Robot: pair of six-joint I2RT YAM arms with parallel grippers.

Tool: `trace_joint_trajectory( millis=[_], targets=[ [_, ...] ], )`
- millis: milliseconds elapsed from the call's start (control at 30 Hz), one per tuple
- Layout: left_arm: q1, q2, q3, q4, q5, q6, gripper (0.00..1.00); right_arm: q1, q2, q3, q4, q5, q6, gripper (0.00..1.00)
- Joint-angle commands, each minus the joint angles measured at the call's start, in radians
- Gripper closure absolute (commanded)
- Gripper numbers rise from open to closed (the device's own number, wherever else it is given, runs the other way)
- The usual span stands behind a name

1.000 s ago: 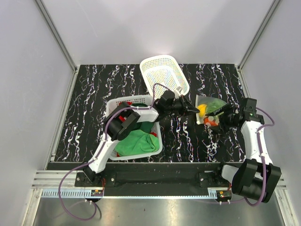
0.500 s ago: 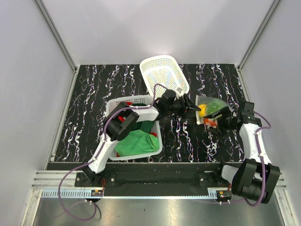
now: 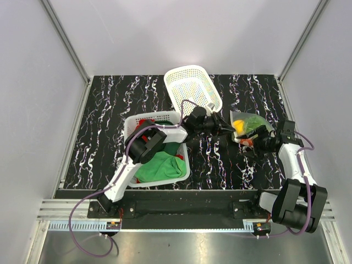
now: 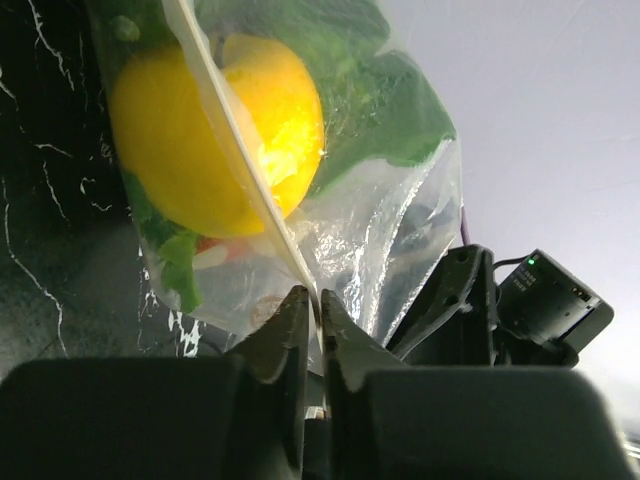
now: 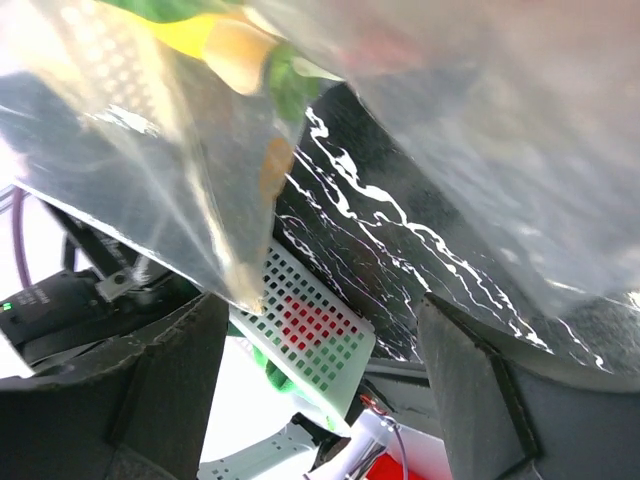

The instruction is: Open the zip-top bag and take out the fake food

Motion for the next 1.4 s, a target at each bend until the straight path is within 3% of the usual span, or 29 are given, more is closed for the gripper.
trace_joint_trajectory(
  millis=[0, 200, 567, 767, 800, 867, 900, 933, 1033, 1100, 1367],
  targets=[
    [-0.005, -0.067, -0.035, 0.09, 0.038, -0.019, 1.0, -0.003, -0.002, -0.004, 0.067, -0.04, 0.009, 0.16],
    [-0.008, -0.122, -0.075, 0.061, 0.042, -0.005, 1.0, -0.003, -0.019, -0.019, 0.099, -0.054, 0.066, 0.17],
    [-0.028, -0.204, -0.121, -0.022, 0.049, 0.041, 1.0, -0.003, -0.033, -0.09, 0.211, -0.101, 0.164, 0.38],
    [-0.039, -0.23, -0.13, -0.053, 0.071, 0.066, 1.0, -0.003, -0.081, -0.097, 0.209, -0.092, 0.193, 0.63],
    [-0.04, -0.238, -0.138, -0.061, 0.072, 0.072, 1.0, -0.003, -0.087, -0.093, 0.206, -0.095, 0.196, 0.79],
    [-0.039, -0.26, -0.144, -0.084, 0.084, 0.089, 1.0, -0.003, -0.085, -0.08, 0.199, -0.112, 0.208, 0.97],
    [-0.039, -0.271, -0.139, -0.141, 0.088, 0.124, 1.0, -0.003, -0.084, -0.077, 0.189, -0.112, 0.213, 1.0],
    [-0.04, -0.284, -0.135, -0.177, 0.088, 0.144, 0.96, -0.003, -0.084, -0.071, 0.16, -0.111, 0.216, 1.0],
    [-0.049, -0.345, -0.13, -0.295, 0.078, 0.207, 0.63, -0.003, -0.096, -0.047, 0.108, -0.086, 0.21, 1.0],
    [-0.054, -0.382, -0.133, -0.347, 0.077, 0.23, 0.52, -0.003, -0.088, -0.036, 0.078, -0.085, 0.193, 1.0],
    [-0.103, -0.416, -0.182, -0.331, 0.094, 0.155, 0.51, -0.003, -0.084, 0.002, 0.024, -0.083, 0.187, 1.0]
  ],
)
